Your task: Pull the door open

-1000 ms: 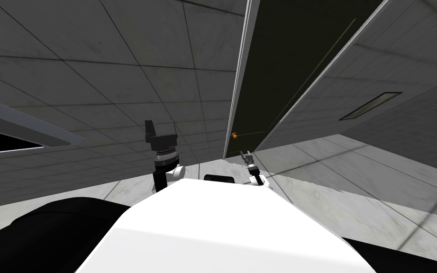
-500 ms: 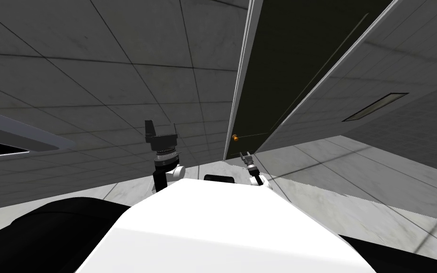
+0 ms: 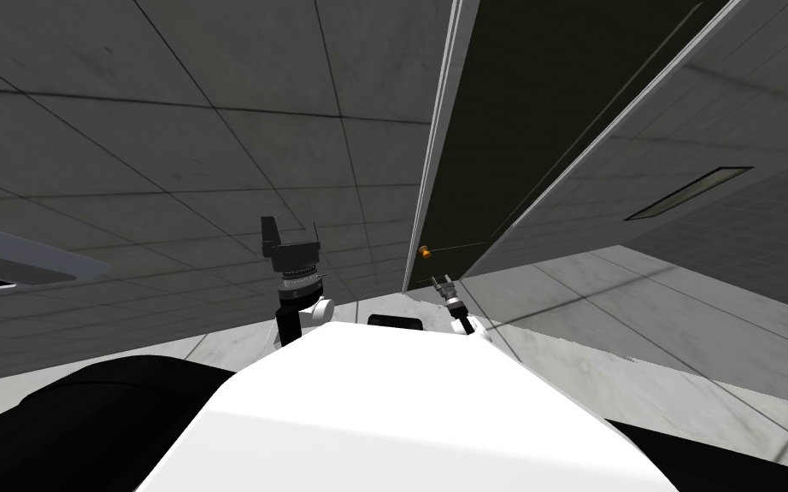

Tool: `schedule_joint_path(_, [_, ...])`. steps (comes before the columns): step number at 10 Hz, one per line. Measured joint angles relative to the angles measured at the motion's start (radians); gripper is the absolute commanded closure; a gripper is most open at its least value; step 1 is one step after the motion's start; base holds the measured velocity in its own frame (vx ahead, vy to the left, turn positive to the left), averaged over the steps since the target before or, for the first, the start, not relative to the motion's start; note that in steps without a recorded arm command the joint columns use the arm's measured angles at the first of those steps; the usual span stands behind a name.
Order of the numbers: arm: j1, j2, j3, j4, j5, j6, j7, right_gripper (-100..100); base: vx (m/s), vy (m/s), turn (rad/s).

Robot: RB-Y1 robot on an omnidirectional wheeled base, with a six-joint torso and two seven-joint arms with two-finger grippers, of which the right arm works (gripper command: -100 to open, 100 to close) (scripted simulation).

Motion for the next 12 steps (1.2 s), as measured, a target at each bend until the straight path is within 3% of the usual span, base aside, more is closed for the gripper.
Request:
schedule_joint_path(4, [-0.029, -0.009, -0.004, 0.074, 0.023, -0.019, 0.053, -100, 0.113, -0.007, 0.007])
schedule_joint_path(5, [-0.03, -0.01, -0.004, 0.075, 0.024, -0.02, 0.056, -100, 0.091, 0.051, 0.22])
schedule_joint_path(10, [-0.001, -0.057, -0.061, 0.132, -0.022, -0.076, 0.053, -100, 0.177, 0.103, 0.205])
schedule_joint_path(12, [-0.01, -0.088, -0.091, 0.199, -0.046, -0.117, 0.054, -100, 0.152, 0.037, 0.126])
